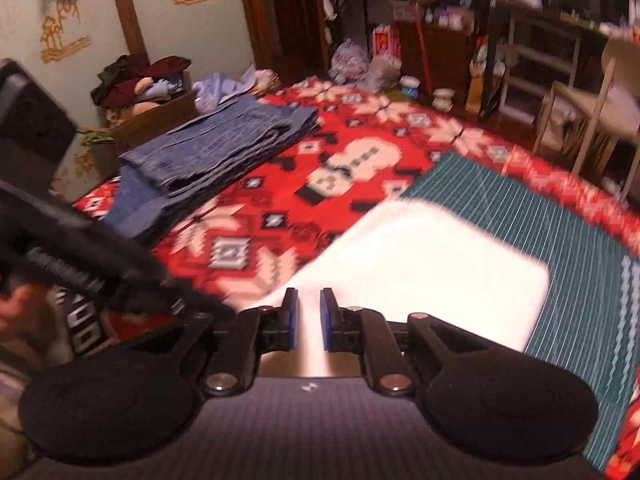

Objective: Fold clothes

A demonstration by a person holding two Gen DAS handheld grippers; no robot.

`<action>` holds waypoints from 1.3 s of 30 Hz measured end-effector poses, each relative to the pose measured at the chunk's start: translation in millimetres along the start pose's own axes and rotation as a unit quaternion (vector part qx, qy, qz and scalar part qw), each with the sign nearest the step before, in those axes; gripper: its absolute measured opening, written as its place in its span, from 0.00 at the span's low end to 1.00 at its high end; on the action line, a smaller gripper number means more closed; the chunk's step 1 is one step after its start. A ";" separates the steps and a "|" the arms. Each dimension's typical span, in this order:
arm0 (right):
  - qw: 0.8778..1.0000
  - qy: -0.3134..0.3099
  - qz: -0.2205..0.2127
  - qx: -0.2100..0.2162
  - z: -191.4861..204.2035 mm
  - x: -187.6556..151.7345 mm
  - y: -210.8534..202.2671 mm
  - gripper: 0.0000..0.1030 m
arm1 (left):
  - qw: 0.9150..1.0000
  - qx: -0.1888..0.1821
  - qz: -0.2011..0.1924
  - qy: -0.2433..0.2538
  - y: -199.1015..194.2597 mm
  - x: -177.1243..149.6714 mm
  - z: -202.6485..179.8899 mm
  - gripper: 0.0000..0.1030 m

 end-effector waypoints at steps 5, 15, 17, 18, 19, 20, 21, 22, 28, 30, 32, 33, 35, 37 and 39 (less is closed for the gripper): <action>1.000 -0.009 0.009 0.008 11.6 -2.7 -1.5 0.05 | 1.000 -0.003 0.003 -0.002 1.9 1.3 2.4 0.04; 0.999 -0.042 0.008 -0.006 15.1 -3.4 -3.2 0.05 | 1.000 -0.011 0.001 -0.008 -1.5 -2.9 5.3 0.05; 0.999 -0.034 0.002 -0.017 6.7 4.6 1.2 0.05 | 1.000 -0.010 0.000 -0.008 -1.7 -2.6 5.0 0.05; 0.999 -0.030 0.001 -0.015 2.9 7.2 2.9 0.05 | 1.000 -0.009 0.000 -0.008 -1.9 -2.5 4.8 0.05; 1.000 -0.027 0.000 -0.013 -0.5 9.3 4.4 0.04 | 1.000 -0.009 0.000 -0.008 -2.0 -2.6 5.2 0.05; 1.000 -0.025 0.001 -0.011 -2.0 10.0 4.6 0.05 | 1.000 -0.010 0.001 -0.008 -2.1 -3.1 5.8 0.05; 1.000 -0.022 0.003 -0.007 -0.8 8.4 3.4 0.07 | 1.000 -0.011 0.001 -0.008 -2.1 -3.5 6.6 0.05; 1.000 -0.020 0.005 -0.002 1.1 6.0 1.8 0.09 | 1.000 -0.012 0.002 -0.011 -2.4 -4.1 7.8 0.06; 0.998 -0.036 0.019 0.039 35.4 -28.9 -15.2 0.10 | 1.000 -0.013 0.008 -0.016 -6.1 -8.7 10.7 0.08; 0.998 -0.041 0.021 0.052 44.5 -36.7 -20.4 0.10 | 1.000 -0.007 0.008 -0.013 -7.5 -10.4 10.3 0.08; 0.997 -0.045 0.023 0.061 49.8 -40.6 -24.0 0.11 | 1.000 -0.006 0.008 -0.014 -9.5 -11.7 10.0 0.07; 0.997 -0.044 0.025 0.062 51.3 -41.7 -25.3 0.11 | 1.000 -0.005 0.007 -0.013 -10.6 -12.1 9.5 0.07; 0.997 -0.035 0.022 0.062 49.6 -42.6 -31.5 0.11 | 1.000 -0.005 0.004 -0.004 -13.7 -12.8 6.1 0.07; 0.998 -0.023 0.008 0.054 42.2 -42.5 -42.7 0.11 | 1.000 0.004 -0.002 0.019 -17.6 -12.6 -0.9 0.07; 0.999 -0.016 -0.006 0.028 32.5 -42.0 -48.2 0.11 | 0.999 0.018 -0.011 0.050 -21.1 -11.5 -10.2 0.07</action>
Point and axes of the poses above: each gripper's, at about its wrist camera, not at the fingertips, and y roughly the way its jaws point, z to its left, x to its top, the point moved 1 cm from there along y, roughly the way its jaws point, and after that the axes turned 11 degrees about z, right-handed, at the moved point
